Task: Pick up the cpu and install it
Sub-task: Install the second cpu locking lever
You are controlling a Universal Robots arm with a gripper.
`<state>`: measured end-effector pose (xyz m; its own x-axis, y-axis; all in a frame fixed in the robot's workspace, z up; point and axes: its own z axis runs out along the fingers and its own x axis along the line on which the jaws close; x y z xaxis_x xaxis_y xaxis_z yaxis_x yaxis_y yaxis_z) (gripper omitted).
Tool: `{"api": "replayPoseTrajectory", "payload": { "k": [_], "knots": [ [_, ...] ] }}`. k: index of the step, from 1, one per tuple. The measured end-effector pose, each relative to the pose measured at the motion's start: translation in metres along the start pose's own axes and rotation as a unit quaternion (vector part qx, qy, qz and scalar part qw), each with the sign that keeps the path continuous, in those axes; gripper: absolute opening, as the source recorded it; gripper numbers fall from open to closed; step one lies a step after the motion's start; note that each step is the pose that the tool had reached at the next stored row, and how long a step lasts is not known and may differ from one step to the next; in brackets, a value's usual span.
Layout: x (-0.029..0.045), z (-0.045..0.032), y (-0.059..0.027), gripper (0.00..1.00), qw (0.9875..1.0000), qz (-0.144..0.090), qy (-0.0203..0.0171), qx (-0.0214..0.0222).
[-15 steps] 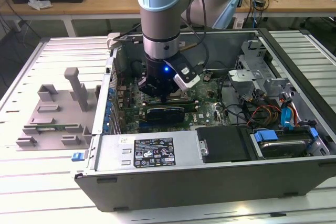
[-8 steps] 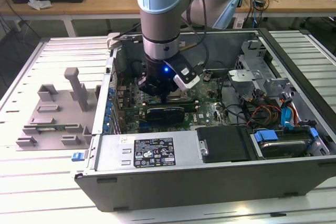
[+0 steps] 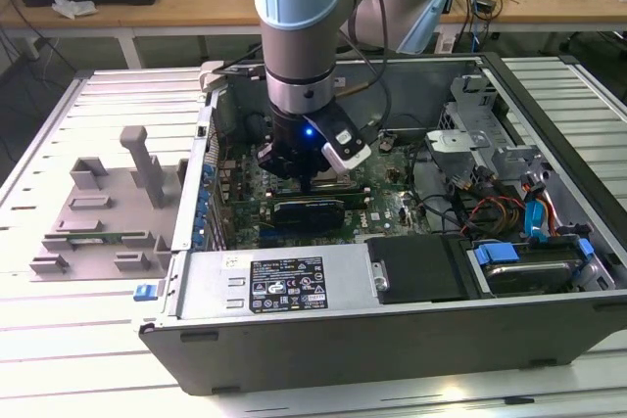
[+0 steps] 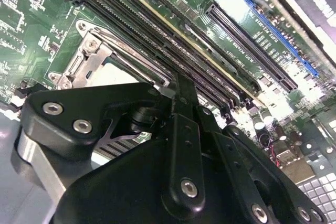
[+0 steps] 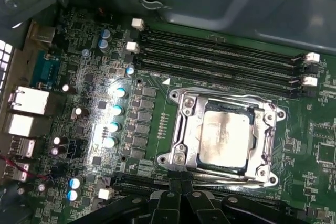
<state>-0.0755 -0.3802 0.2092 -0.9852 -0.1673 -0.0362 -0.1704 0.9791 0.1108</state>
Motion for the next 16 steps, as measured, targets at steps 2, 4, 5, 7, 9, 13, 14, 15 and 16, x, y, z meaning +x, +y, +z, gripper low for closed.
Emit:
{"api": "replayPoseTrajectory", "payload": {
  "k": [2, 4, 5, 7, 9, 13, 14, 15, 16],
  "knots": [
    [0.003, 0.0006, 0.0004, 0.11, 1.0, 0.008, -0.0009, 0.0003],
    [0.005, 0.0006, 0.0007, 0.11, 1.0, 0.009, -0.0015, -0.0022],
    [0.0051, 0.0006, 0.0005, 0.11, 0.9999, 0.009, -0.002, -0.0049],
    [0.0055, 0.0006, -0.0001, 0.11, 0.9999, 0.01, -0.0028, -0.0097],
    [0.0058, 0.0004, -0.001, 0.11, 0.9999, 0.01, -0.0034, -0.0128],
    [0.0067, 0.0002, -0.0035, 0.11, 0.9998, 0.011, -0.0038, -0.0149],
    [0.0069, 0.0001, -0.004, 0.11, 0.9998, 0.011, -0.0038, -0.015],
    [0.0074, -0.0001, -0.0054, 0.11, 0.9998, 0.012, -0.004, -0.0152],
    [0.0079, -0.0002, -0.0063, 0.11, 0.9998, 0.012, -0.0041, -0.0154]
  ]
}}
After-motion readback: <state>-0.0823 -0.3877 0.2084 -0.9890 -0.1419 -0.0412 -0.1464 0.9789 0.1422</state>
